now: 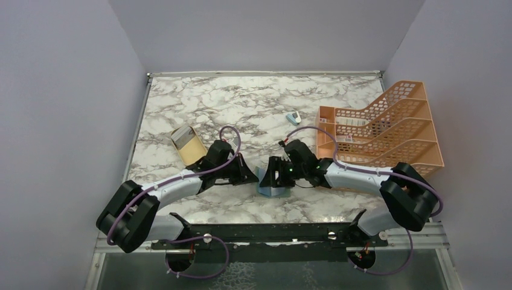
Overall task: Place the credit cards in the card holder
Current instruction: Open the card holder at the center of the board.
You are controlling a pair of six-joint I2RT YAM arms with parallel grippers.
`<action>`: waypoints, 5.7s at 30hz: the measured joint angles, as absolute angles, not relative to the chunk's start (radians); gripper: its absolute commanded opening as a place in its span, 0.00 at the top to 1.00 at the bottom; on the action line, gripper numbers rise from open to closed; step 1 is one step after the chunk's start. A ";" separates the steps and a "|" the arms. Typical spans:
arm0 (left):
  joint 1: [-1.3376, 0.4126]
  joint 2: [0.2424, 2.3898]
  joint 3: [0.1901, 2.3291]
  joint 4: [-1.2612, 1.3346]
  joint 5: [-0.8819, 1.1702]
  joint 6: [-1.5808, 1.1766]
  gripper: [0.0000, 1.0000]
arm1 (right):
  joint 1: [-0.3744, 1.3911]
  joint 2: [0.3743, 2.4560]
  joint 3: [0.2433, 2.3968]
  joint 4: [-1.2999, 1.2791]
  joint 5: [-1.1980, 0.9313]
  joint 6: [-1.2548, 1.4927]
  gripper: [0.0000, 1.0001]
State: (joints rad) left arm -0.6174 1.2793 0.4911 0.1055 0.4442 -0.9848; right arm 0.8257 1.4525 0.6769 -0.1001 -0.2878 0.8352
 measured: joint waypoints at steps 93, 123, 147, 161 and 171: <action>-0.617 1.293 0.421 0.208 0.437 -1.032 0.93 | 0.826 1.576 0.691 -0.030 -0.352 0.852 0.60; -0.620 1.214 0.742 -0.282 0.334 -0.832 1.00 | 0.826 1.366 0.683 -0.174 -0.254 0.864 0.51; -0.651 1.345 0.888 -0.529 0.272 -0.748 1.00 | 0.851 1.552 0.768 -0.021 -0.358 0.895 0.28; -0.652 1.345 0.888 -0.534 0.271 -0.744 1.00 | 0.856 1.579 0.769 -0.082 -0.293 0.904 0.33; -0.655 1.345 0.882 -0.519 0.273 -0.749 1.00 | 0.856 1.454 0.769 -0.392 -0.049 0.875 0.38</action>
